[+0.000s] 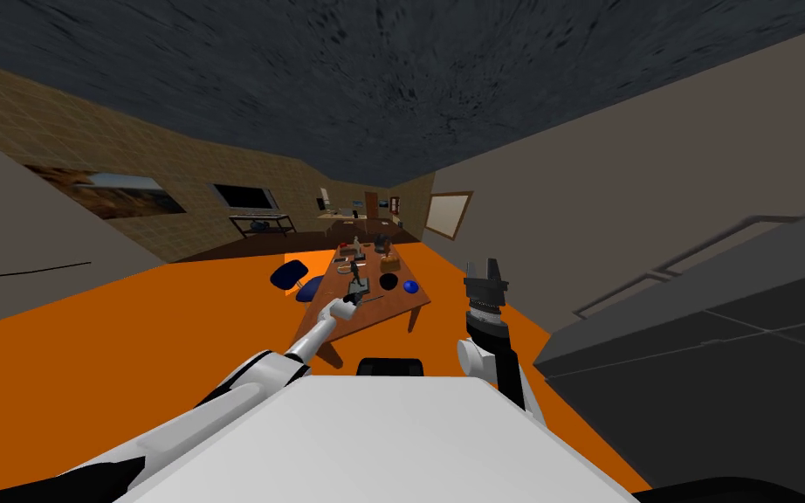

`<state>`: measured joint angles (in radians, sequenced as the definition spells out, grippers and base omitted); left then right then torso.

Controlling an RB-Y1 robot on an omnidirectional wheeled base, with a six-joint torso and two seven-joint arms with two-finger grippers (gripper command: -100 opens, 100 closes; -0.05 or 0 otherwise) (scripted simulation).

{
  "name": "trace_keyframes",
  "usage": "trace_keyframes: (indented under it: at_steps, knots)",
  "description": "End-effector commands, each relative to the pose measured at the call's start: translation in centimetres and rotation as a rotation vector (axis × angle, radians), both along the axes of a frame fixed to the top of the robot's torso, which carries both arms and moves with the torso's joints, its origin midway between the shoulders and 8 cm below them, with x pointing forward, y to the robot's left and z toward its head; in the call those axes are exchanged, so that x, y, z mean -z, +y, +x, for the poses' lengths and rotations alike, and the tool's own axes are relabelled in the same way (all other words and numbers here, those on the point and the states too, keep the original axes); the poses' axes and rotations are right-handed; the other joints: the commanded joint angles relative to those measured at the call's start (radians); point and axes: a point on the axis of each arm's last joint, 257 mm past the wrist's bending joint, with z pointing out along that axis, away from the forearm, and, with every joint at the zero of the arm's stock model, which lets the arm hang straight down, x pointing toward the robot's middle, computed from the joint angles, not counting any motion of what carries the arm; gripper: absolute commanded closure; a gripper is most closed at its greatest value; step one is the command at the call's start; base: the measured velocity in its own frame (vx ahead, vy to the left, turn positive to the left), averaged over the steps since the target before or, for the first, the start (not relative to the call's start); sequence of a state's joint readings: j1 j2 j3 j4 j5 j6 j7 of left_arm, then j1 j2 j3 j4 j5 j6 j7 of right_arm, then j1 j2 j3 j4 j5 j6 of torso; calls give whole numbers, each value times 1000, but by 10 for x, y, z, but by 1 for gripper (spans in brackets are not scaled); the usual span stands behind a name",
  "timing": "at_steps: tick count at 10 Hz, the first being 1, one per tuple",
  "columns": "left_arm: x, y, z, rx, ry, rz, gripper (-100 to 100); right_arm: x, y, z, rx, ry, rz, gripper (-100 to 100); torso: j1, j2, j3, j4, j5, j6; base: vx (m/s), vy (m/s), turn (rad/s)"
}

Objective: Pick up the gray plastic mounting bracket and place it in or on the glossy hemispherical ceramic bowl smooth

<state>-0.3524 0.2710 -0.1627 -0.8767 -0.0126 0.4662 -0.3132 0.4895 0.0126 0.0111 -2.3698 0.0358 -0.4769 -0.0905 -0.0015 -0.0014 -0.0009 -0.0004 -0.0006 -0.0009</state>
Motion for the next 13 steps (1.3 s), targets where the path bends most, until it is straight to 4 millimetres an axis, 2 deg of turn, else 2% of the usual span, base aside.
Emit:
trace_keyframes:
  at_steps: [1, 6, 9, 10, 11, 12, 13]
  knots:
    - [6, 6, -7, -8, 34, 14, -100, 0, 0, 0, 0, 0, 0, 0, 0, 0, 0, 0, 0, 0, 21, -9, -26]
    - [21, 34, -19, -37, 143, 76, -100, 0, 0, 0, 0, 0, 0, 0, 0, 1, 1, 0, 0, 0, 14, -11, -62]
    - [23, 46, -23, -50, 181, 99, -100, 0, 0, 0, 0, 0, 0, 0, 0, 1, 1, 0, 0, 0, 17, -14, -42]
    - [23, 42, -22, -46, 168, 91, -100, 0, 0, 0, 0, 0, 0, 0, 0, 1, 1, 0, 0, 0, 9, -7, -18]
    - [23, 43, -22, -47, 171, 93, 0, 0, 0, 0, 0, 0, 0, 0, 0, 2, 1, 0, 0, -1, 0, 0, 0]
    - [31, 45, -29, -47, 171, 92, -100, 0, 0, 0, 0, 0, 0, 0, 1, 2, 1, 0, 0, -1, 51, 2, -8]
    - [37, 46, -34, -47, 171, 92, -100, 0, 0, 0, 0, 0, 0, 0, 1, 0, 0, 0, 0, -1, 97, 15, -6]
